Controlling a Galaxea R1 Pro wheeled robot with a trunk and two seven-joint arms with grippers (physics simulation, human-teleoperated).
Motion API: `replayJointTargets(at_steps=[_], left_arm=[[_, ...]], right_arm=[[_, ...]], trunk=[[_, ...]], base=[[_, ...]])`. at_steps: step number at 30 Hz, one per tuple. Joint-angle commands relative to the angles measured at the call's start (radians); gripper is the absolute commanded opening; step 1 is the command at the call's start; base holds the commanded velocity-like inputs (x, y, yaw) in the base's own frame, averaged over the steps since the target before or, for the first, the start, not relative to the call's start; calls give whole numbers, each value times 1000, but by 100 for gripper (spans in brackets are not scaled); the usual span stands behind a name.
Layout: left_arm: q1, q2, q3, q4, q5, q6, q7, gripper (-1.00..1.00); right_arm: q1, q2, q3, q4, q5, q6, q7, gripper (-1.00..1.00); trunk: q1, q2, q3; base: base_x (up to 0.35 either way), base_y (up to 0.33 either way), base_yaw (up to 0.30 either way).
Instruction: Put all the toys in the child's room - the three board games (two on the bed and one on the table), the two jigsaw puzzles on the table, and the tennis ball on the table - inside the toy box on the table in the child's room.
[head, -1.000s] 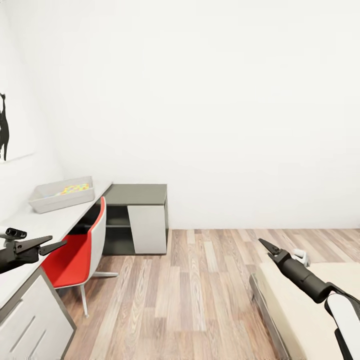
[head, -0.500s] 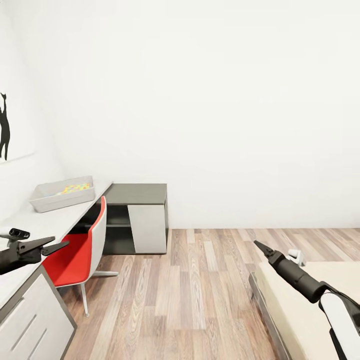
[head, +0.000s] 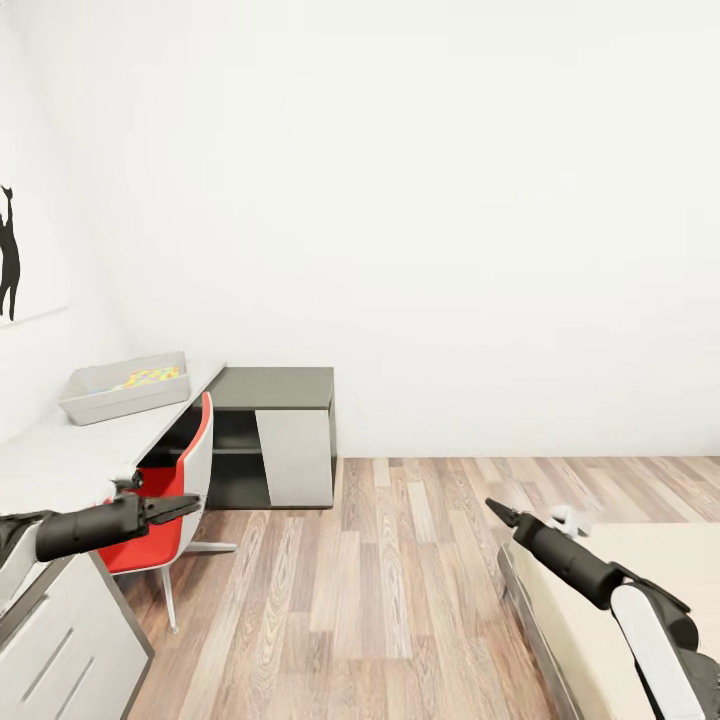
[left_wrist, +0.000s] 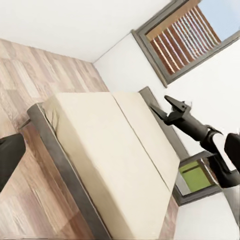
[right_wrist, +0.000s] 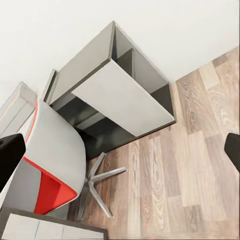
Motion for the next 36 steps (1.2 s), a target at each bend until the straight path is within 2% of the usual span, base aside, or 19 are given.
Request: replayJointTargets(at_steps=[1, 3, 4, 6, 11, 12, 14, 15, 17, 18, 20, 22, 23, 25, 27, 28, 29, 32, 36], left_arm=[[-2, -20, -8, -6, 0, 9, 39, 100], [-4, -58, -26, -11, -15, 9, 127, 100], [-4, -66, -29, -12, -18, 9, 148, 100], [-6, -95, -37, -13, -29, 11, 232, 100], [-6, -129, -53, 7, -38, 11, 371, 100], [-6, -134, -57, 17, -41, 10, 397, 100], [-6, -152, -71, 70, -55, 4, 485, 100], [-6, -169, -78, 117, -65, -2, 546, 100], [-6, -188, -82, 162, -72, -14, 605, 100], [-7, -208, -85, 203, -77, -32, 662, 100], [-7, -229, -89, 257, -81, -67, 740, 100], [-7, -238, -93, 295, -83, -91, 788, 100], [-7, -245, -101, 338, -88, -117, 834, 100], [-6, -253, -116, 389, -96, -150, 877, 100], [-6, -270, -149, 481, -110, -220, 929, 100], [-5, -282, -175, 553, -122, -280, 954, 100], [-5, -288, -189, 591, -127, -314, 965, 100], [-3, -324, -253, 829, -147, -514, 996, 100], [10, -350, -280, 1013, -151, -674, 1005, 100]], right_arm=[[-1, 1, 4, 4, 0, 8, -20, 100], [-1, 2, 23, 19, 1, 11, -65, 100], [-2, 2, 29, 24, 1, 11, -74, 100], [-8, 2, 67, 45, 2, 10, -108, 100], [-35, 10, 143, 83, 5, 11, -171, 100], [-52, 19, 173, 102, 6, 13, -204, 100], [-73, 32, 201, 131, 6, 15, -242, 100], [-98, 46, 227, 171, 6, 16, -283, 100], [-128, 62, 251, 220, 6, 16, -325, 100], [-160, 82, 276, 278, 7, 17, -364, 100], [-208, 115, 321, 373, 11, 18, -420, 100], [-232, 133, 354, 434, 16, 18, -454, 100], [-247, 146, 386, 483, 20, 18, -484, 100], [-257, 155, 416, 521, 24, 18, -514, 100], [-264, 161, 455, 564, 26, 13, -555, 100], [-268, 164, 474, 596, 28, 8, -577, 100], [-269, 164, 481, 614, 28, 5, -585, 100], [-253, 167, 503, 767, 30, -51, -609, 100], [-213, 182, 517, 979, 32, -158, -615, 100]], trunk=[[1, -2, -2], [1, -2, -2], [1, -2, -2], [1, -2, -2], [1, -2, -2], [1, -2, -2], [1, -2, -2], [1, -2, -2], [1, -2, -2], [1, -2, -2], [1, -2, -2], [1, -2, -2], [1, -2, -2], [1, -2, -2], [1, -2, -2], [1, -2, -2], [1, -2, -2], [1, -2, -2], [1, -2, -2]], base=[[0, 0, 0], [0, 0, 0], [0, 0, 0], [0, 0, 0], [0, 0, 0], [0, 0, 0], [0, 0, 0], [0, 0, 0], [0, 0, 0], [0, 0, 0], [0, 0, 0], [0, 0, 0], [0, 0, 0], [0, 0, 0], [0, 0, 0], [0, 0, 0], [0, 0, 0], [0, 0, 0], [0, 0, 0]])
